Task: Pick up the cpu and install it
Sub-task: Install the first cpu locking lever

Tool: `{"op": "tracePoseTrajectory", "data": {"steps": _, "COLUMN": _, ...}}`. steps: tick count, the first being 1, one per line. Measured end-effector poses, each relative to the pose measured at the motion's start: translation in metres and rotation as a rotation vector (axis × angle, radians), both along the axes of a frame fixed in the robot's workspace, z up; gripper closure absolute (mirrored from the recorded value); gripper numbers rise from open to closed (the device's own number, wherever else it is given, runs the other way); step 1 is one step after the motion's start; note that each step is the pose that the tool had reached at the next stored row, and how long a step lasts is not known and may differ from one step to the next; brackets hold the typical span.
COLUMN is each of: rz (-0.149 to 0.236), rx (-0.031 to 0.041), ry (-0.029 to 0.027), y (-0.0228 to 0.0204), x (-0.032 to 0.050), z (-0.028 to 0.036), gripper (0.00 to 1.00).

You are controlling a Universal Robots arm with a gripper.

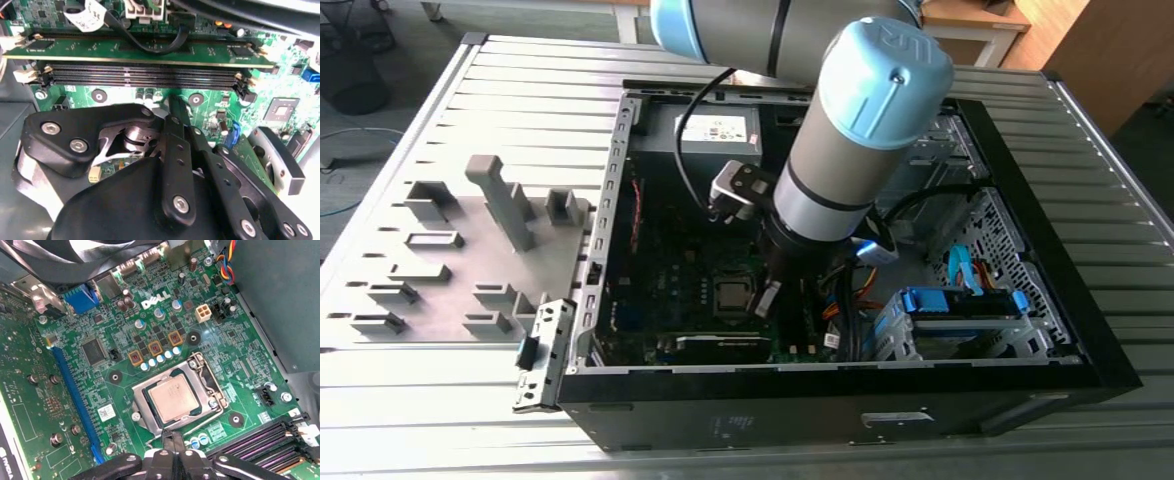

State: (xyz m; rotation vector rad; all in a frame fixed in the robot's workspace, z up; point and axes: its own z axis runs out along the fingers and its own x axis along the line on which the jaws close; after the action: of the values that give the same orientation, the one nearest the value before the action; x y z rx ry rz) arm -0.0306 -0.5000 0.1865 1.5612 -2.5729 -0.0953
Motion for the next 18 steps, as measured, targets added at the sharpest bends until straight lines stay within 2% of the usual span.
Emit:
{"op": "tracePoseTrajectory", "data": {"steps": 6, "rz": 0.0, "rx": 0.0092, "ry": 0.0002, "y": -0.0001, "x": 0.0, "z": 0.0002, "gripper": 0.89}}
{"op": "tracePoseTrajectory", "data": {"steps": 10, "rz": 0.0, "rx": 0.0114, "ry": 0.0, "y": 0.0001, "x": 0.0, "z": 0.0022, "gripper": 0.89}}
{"op": "tracePoseTrajectory", "data": {"steps": 14, "rz": 0.0, "rx": 0.0106, "ry": 0.0001, "y": 0.0001, "x": 0.0, "z": 0.0141, "gripper": 0.89}}
{"op": "tracePoseTrajectory", "data": {"steps": 18, "rz": 0.0, "rx": 0.0103, "ry": 0.0002, "y": 0.0, "x": -0.0001, "z": 0.0319, "gripper": 0.89}}
